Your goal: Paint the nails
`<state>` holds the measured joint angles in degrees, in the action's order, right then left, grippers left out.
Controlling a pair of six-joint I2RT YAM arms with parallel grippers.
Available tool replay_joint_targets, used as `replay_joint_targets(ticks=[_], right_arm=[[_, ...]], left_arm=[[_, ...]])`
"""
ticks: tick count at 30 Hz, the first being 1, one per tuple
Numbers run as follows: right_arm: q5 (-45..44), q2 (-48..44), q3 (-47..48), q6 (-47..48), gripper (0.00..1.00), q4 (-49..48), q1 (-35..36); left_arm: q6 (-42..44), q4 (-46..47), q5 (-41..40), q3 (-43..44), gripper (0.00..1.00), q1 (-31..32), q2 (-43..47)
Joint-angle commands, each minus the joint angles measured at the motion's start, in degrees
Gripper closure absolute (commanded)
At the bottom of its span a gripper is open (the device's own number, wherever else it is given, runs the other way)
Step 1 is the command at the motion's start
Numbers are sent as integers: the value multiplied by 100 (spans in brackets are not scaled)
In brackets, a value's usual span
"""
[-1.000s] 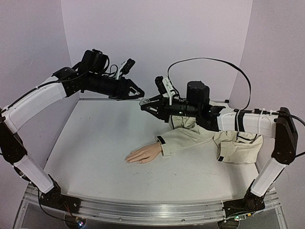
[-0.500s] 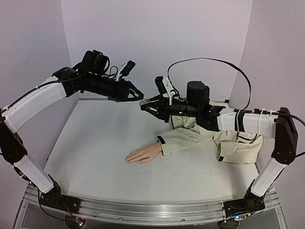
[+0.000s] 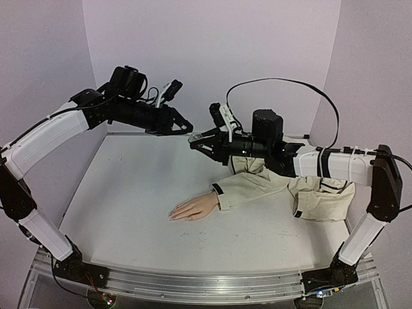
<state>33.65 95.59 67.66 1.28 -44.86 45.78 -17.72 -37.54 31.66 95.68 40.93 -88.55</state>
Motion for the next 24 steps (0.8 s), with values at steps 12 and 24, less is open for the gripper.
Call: replay_joint_targets(ticks=[12, 24], right_arm=[[142, -41, 300, 12, 100, -340, -8], [8, -77, 203, 227, 100, -349, -12]], left_arm=[[93, 84, 55, 261, 82, 29, -26], [75, 89, -190, 270, 100, 21, 156]])
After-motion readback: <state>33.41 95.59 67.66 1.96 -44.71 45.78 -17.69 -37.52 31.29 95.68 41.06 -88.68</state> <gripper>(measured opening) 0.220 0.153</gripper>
